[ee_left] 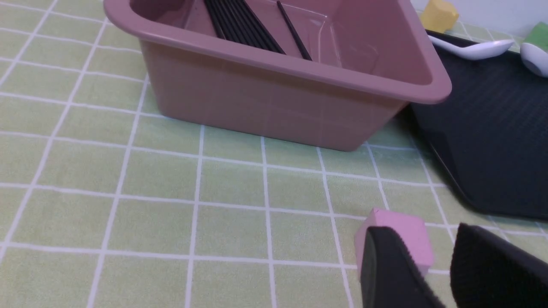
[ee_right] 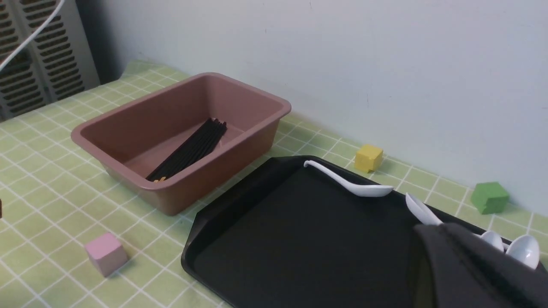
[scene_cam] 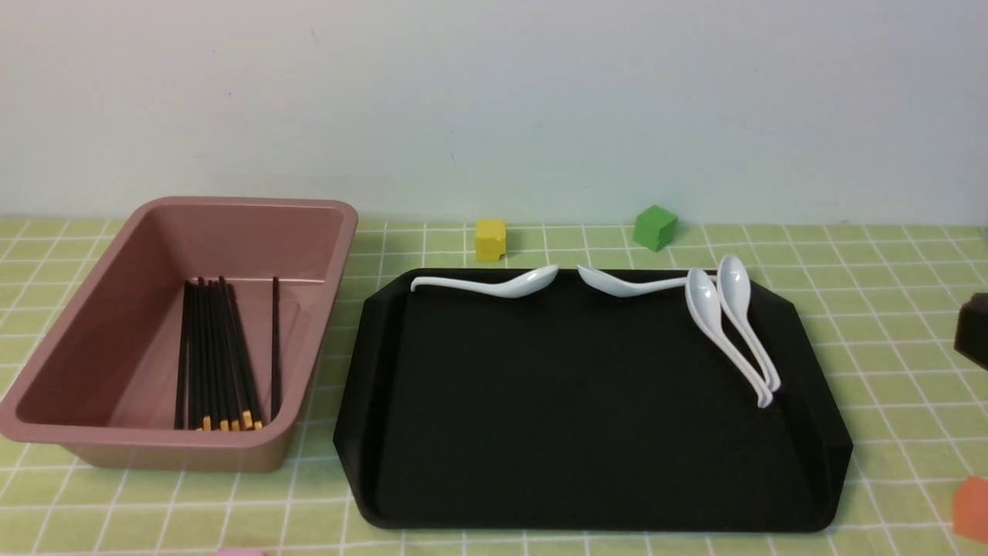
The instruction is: On green tablecloth take chopsticks from black tray and put them in box.
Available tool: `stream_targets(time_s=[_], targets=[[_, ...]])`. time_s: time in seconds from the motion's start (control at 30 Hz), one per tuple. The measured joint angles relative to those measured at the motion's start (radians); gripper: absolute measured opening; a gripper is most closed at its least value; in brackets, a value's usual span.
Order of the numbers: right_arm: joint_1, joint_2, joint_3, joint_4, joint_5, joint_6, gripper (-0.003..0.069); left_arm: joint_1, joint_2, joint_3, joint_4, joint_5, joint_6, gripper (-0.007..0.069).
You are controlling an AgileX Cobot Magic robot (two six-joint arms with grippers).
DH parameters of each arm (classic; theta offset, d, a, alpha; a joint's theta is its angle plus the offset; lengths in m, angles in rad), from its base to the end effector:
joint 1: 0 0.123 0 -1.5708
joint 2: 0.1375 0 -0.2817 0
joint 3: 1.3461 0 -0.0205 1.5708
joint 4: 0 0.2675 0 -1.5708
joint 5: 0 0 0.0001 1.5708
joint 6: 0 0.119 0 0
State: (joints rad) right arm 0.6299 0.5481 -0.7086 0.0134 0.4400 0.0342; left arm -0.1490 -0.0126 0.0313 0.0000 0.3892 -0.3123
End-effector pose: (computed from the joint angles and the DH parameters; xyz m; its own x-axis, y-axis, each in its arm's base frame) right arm 0.1233 0.0907 0.3640 -0.1817 -0.0752 -0.9805 -0.5858 0.8091 0.0465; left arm 0.0978 -0.0147 0.1592 -0.3423 -0.2593 -0.9031 0.0455 0.9555 -0.2916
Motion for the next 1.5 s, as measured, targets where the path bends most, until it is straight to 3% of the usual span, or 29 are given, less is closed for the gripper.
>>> stream_targets(time_s=[0.37, 0.6, 0.8, 1.1, 1.3, 1.5], targets=[[0.000, 0.000, 0.000, 0.000, -0.002, 0.001, 0.0014, 0.000, 0.000, 0.000, 0.000, 0.000, 0.000, 0.0239], [-0.005, -0.026, 0.077, -0.007, -0.118, 0.000, 0.0020, 0.000, 0.000, 0.000, 0.000, 0.000, 0.000, 0.0239], [-0.180, -0.212, 0.330, -0.008, -0.280, 0.000, 0.0029, 0.000, 0.000, 0.000, 0.000, 0.000, 0.000, 0.0239], [-0.445, -0.487, 0.639, 0.008, -0.262, 0.000, 0.0037, 0.000, 0.000, 0.000, 0.000, 0.000, 0.000, 0.0239], [-0.527, -0.557, 0.733, 0.012, -0.227, 0.000, 0.0043, 0.000, 0.000, 0.000, 0.000, -0.001, 0.000, 0.0239], [-0.571, -0.558, 0.729, 0.012, -0.088, 0.000, 0.0052, 0.000, 0.000, 0.000, 0.000, 0.000, 0.000, 0.0239]])
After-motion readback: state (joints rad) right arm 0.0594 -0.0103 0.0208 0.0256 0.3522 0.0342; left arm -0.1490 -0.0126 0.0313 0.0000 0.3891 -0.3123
